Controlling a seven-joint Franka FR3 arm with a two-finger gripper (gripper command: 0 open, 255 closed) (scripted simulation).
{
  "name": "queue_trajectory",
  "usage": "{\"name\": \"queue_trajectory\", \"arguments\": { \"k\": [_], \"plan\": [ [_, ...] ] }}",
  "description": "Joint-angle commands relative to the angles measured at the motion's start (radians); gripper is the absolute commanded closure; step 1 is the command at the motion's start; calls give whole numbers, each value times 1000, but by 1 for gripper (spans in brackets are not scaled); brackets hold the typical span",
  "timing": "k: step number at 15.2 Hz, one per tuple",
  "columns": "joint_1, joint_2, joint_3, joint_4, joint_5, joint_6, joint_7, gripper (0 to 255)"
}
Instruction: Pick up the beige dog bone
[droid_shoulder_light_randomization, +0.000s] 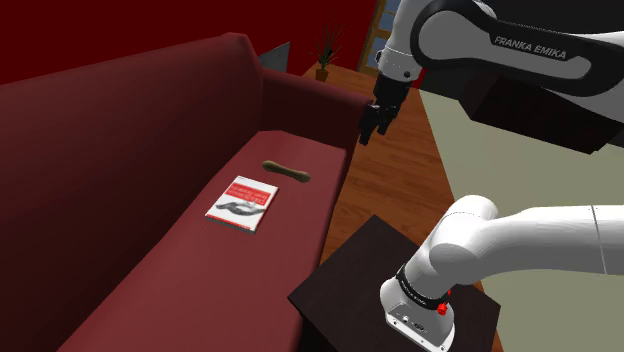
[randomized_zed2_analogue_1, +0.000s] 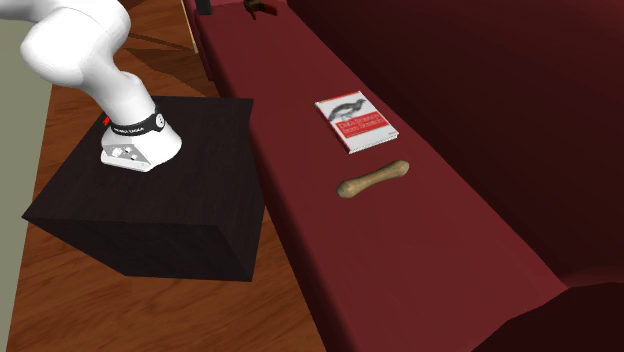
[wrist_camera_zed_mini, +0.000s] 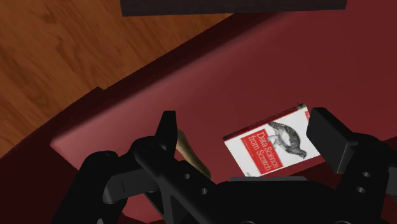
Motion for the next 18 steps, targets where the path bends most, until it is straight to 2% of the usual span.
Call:
{"name": "queue_trajectory", "arguments": {
  "k": [1,10,18],
  "plan": [
    [0,0,0,0,0,0,0,0],
    [14,234,-89,-70,-56,330,-142,0],
    [37,525,-157,-26,-57,601,-274,0]
  ]
}}
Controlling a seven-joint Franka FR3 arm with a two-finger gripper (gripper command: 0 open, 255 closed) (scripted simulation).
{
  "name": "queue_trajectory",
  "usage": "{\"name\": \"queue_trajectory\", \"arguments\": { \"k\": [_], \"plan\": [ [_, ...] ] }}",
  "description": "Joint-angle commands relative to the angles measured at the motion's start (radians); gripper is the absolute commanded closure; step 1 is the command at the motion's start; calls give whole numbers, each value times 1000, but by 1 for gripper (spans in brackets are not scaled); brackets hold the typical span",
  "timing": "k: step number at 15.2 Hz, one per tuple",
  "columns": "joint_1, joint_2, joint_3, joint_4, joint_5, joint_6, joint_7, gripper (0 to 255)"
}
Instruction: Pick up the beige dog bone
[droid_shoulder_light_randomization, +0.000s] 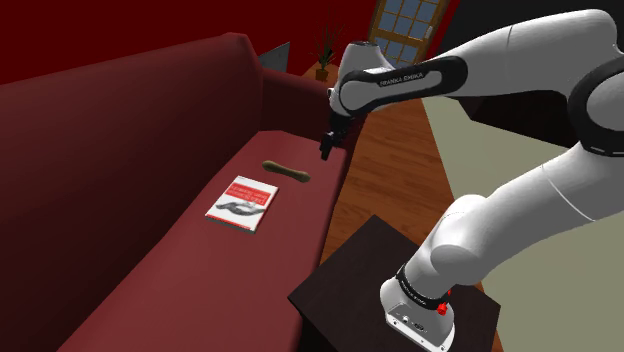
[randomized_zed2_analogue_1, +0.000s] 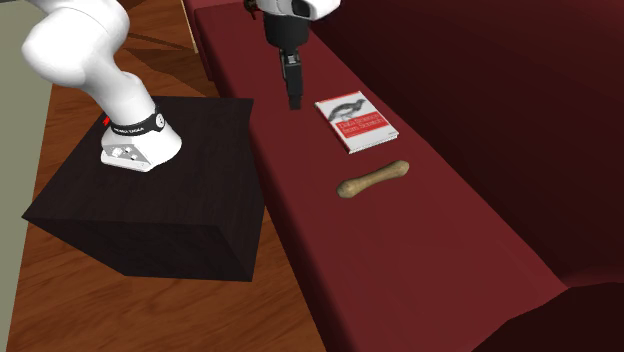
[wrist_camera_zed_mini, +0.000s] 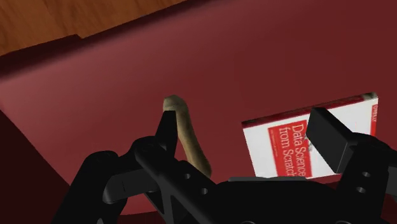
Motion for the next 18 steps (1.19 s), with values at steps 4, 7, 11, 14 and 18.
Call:
{"name": "queue_trajectory", "arguments": {
  "k": [4,7,11,14,18],
  "plan": [
    [15,204,-33,66,31,153,-96,0],
    [20,327,-42,124,65,224,-159,0],
    [14,490,-37,220,121,299,-245,0],
    [-1,611,-21,305,159,339,-304,0],
    [-27,769,10,437,195,374,-370,0]
  ]
}}
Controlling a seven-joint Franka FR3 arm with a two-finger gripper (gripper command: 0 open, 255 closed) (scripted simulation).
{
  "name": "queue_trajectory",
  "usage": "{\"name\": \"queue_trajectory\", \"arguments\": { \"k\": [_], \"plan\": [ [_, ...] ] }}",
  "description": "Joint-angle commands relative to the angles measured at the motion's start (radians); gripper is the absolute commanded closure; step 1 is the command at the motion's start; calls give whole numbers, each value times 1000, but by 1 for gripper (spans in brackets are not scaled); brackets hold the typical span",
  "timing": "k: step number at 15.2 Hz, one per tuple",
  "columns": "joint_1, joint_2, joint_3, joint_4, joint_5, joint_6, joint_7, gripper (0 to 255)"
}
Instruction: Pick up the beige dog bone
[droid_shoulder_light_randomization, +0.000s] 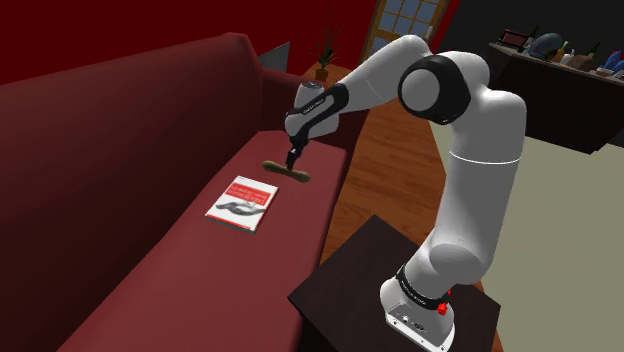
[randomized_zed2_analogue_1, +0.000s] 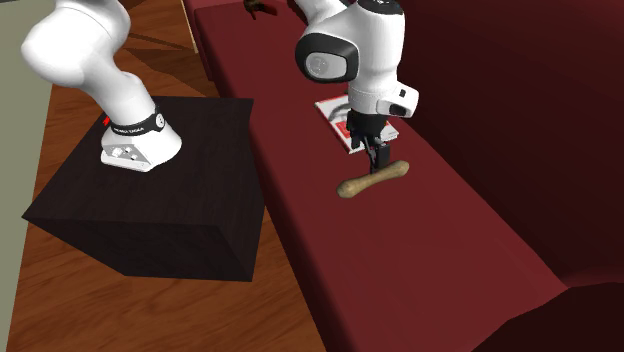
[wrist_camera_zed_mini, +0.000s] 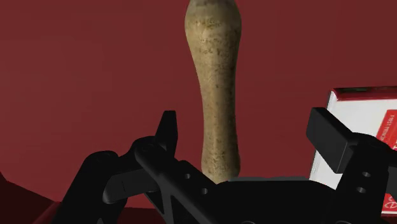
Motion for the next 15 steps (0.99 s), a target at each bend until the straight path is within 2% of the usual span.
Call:
{"name": "queue_trajectory", "arguments": {
  "k": [1,3,12,13,15],
  "plan": [
    [-16,87,17,76,17,16,-33,0],
    [-26,144,28,132,23,22,-52,0],
    [-37,224,43,142,38,91,-59,0],
    [-38,224,43,141,38,92,-60,255],
    [-37,224,43,140,38,92,-60,255]
  ]
}}
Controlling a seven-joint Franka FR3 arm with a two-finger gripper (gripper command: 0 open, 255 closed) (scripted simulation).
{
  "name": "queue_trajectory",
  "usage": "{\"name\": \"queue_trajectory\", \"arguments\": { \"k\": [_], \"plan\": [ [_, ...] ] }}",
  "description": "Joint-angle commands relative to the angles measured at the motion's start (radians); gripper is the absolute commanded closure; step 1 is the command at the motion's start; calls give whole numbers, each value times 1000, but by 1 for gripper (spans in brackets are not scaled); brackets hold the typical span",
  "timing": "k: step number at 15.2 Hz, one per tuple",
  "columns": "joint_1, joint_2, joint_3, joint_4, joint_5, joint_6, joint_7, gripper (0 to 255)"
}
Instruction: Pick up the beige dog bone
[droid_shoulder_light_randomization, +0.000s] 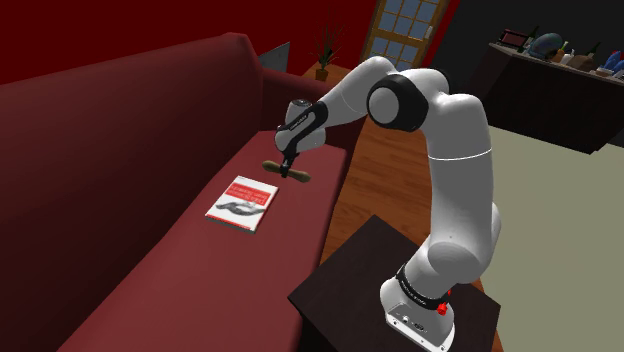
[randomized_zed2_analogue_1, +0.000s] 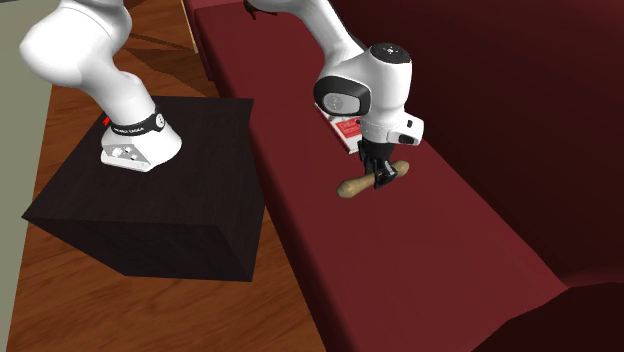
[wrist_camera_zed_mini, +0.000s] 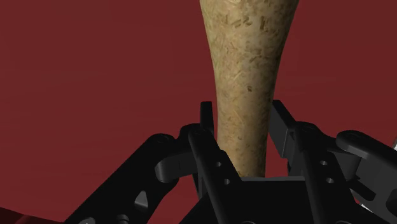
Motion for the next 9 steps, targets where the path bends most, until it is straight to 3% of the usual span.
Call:
{"name": "queue_trajectory", "arguments": {
  "k": [1,9],
  "plan": [
    [0,1,0,0,0,1,0,255],
    [3,-20,-4,-3,-4,-18,2,255]
  ]
}}
